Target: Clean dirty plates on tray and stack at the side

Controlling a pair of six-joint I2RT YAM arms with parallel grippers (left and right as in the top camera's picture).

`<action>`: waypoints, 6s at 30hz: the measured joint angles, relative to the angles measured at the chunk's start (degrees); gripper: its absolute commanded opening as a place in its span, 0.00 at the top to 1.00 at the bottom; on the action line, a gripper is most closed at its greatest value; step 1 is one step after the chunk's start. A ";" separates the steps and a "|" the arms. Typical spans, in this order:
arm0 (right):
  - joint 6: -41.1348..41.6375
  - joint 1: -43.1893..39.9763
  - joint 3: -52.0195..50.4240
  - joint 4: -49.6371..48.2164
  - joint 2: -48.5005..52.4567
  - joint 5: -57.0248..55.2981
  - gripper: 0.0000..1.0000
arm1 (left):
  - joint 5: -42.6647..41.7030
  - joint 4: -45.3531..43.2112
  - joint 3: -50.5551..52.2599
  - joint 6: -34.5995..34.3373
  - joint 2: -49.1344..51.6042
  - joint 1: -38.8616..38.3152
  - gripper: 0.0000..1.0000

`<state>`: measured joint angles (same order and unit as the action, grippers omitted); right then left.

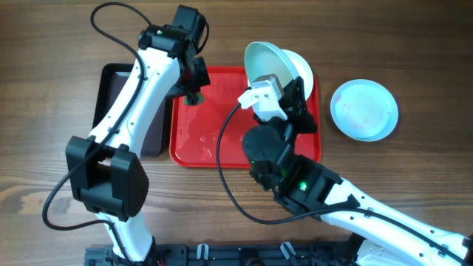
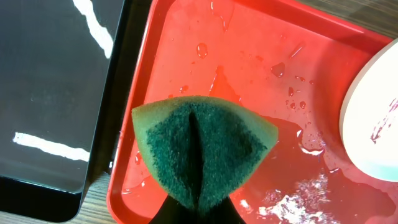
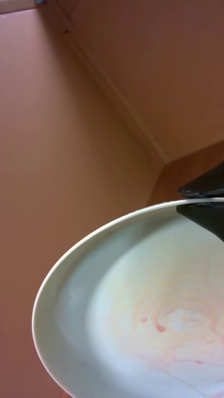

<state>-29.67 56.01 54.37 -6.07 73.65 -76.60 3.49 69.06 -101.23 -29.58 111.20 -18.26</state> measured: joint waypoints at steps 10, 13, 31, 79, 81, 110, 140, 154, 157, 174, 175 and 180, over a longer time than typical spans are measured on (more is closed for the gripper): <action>7.93 0.00 0.11 7.61 0.00 1.46 0.96 | 0.02 0.00 0.00 0.00 0.00 0.00 0.96; 17.55 0.00 0.09 17.99 0.00 6.49 0.96 | -0.02 0.02 0.00 0.00 0.00 0.00 0.96; 68.35 -10.25 0.09 20.44 23.89 60.15 0.96 | 0.00 0.24 0.00 0.00 0.00 0.00 0.96; 43.85 -20.83 14.69 18.14 42.53 91.17 0.96 | 0.00 0.42 0.00 0.00 0.00 0.00 0.96; 47.06 -21.00 14.91 19.19 42.53 91.10 0.96 | 0.00 0.42 0.00 0.00 0.00 0.00 0.96; 70.82 -23.58 16.46 29.29 41.09 84.50 0.96 | -0.83 -17.27 22.38 -2.47 -0.33 -0.04 0.96; 70.84 -23.61 16.35 28.17 41.09 83.56 0.96 | 7.85 -46.03 37.81 -0.68 -2.95 -0.81 0.96; 70.82 -23.61 16.33 28.11 41.09 83.56 0.96 | 4.98 -53.94 38.05 21.62 -2.34 -0.74 0.96; 70.82 -23.61 16.33 28.11 41.09 83.52 0.96 | 4.46 -55.08 38.05 23.43 -2.34 -0.74 0.96; 69.81 -23.65 16.28 28.11 41.09 83.52 0.96 | 3.91 -42.77 36.70 24.24 -2.43 -0.74 0.96; 69.48 -23.63 16.28 28.04 41.09 83.60 0.96 | 3.93 -41.55 36.50 22.53 -2.49 -0.74 0.96; 68.59 -23.54 16.24 27.89 41.09 83.62 0.96 | 2.93 -36.81 36.22 8.66 -3.02 -0.72 0.96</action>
<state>38.92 32.47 70.61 21.82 114.74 7.03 6.42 32.25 -65.01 -20.93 108.18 -18.98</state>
